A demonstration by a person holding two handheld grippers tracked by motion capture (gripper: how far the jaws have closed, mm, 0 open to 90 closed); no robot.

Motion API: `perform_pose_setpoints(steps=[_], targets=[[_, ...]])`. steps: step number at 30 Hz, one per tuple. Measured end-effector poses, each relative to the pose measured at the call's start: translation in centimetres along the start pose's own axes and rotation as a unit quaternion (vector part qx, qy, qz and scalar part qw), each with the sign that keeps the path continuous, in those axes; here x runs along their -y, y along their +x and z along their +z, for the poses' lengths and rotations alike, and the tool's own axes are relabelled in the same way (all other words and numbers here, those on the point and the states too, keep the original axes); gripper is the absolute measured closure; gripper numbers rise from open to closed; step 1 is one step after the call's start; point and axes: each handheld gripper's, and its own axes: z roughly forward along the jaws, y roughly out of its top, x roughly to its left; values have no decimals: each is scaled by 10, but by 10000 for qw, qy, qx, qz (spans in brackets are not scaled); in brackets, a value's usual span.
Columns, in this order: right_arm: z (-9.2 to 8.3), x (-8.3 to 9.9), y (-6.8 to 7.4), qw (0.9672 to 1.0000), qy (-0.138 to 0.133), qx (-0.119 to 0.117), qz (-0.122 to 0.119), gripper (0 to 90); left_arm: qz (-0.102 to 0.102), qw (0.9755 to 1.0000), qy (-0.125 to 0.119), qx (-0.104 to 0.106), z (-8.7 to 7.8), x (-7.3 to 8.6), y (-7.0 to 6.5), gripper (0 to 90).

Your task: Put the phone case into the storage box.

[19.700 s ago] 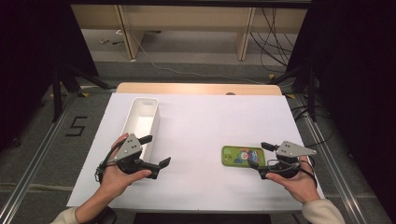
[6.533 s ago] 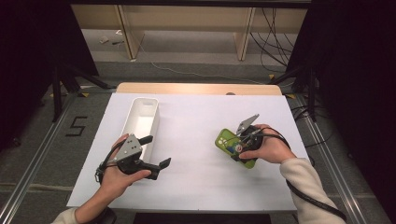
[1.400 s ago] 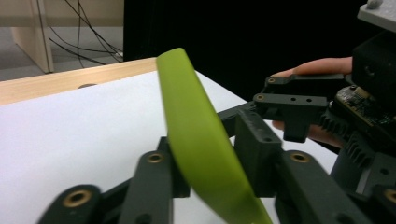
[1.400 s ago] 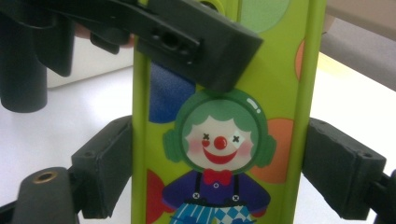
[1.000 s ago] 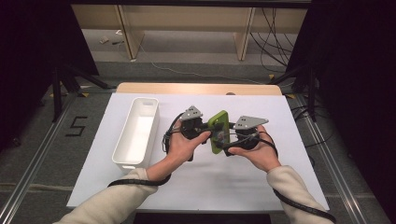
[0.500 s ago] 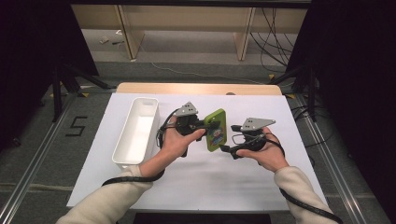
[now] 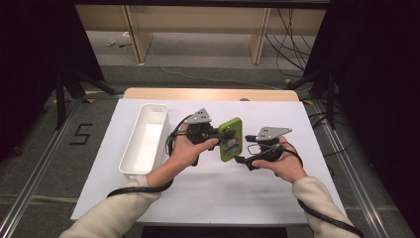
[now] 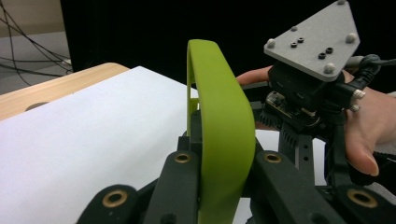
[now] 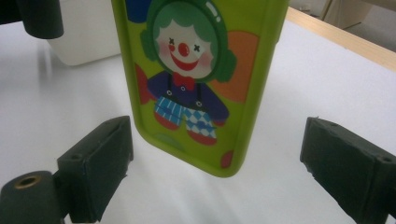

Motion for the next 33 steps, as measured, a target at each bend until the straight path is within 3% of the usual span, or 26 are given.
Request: perform_pose_setpoints(steps=[33], targets=[[9,2,4,9997,28,-227,-58,152,197,9992,24,341,14,-1,-7,829]])
